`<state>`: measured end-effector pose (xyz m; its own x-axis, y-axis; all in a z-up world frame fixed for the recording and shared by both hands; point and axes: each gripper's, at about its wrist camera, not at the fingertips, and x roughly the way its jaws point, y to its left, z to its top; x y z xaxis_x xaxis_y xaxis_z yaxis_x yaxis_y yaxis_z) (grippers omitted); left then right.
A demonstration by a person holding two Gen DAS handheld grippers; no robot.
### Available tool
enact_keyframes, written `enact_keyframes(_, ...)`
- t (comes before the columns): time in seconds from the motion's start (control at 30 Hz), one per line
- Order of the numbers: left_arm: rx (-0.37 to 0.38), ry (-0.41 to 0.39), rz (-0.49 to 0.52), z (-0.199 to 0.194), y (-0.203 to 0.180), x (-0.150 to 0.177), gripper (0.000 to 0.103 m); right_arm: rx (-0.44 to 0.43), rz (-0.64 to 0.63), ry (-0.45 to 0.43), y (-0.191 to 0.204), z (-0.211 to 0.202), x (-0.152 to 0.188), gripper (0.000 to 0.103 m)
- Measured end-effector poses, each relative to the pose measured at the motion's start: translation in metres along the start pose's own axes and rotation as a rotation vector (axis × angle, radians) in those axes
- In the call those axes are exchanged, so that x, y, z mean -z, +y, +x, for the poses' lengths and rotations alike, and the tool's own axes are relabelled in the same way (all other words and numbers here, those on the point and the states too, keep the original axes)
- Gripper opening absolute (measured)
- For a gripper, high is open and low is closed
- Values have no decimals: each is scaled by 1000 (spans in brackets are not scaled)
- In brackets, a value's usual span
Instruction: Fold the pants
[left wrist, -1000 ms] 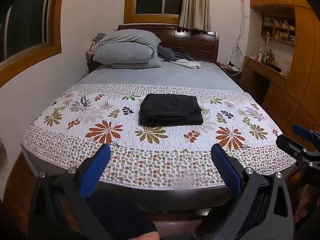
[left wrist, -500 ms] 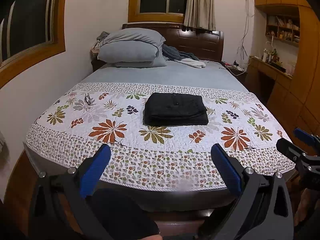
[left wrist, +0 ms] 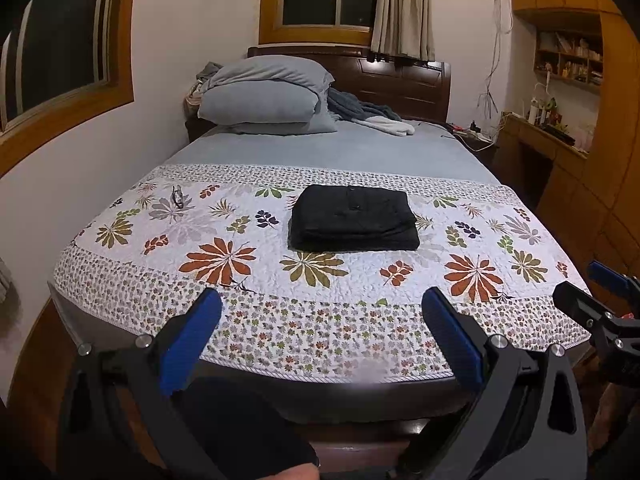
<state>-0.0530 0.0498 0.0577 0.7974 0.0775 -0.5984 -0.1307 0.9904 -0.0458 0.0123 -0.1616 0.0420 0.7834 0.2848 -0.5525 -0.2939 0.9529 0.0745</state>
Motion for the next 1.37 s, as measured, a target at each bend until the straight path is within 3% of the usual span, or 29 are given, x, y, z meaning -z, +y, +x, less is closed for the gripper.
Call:
enact_keyframes(0.63,-41,-30,15,1,0,2,100,-6,-1,14,5,8,1,99)
enact_keyframes(1.37,-23,-34,-13,-4,5,-1,100,-8,0,15,7,9,1,99)
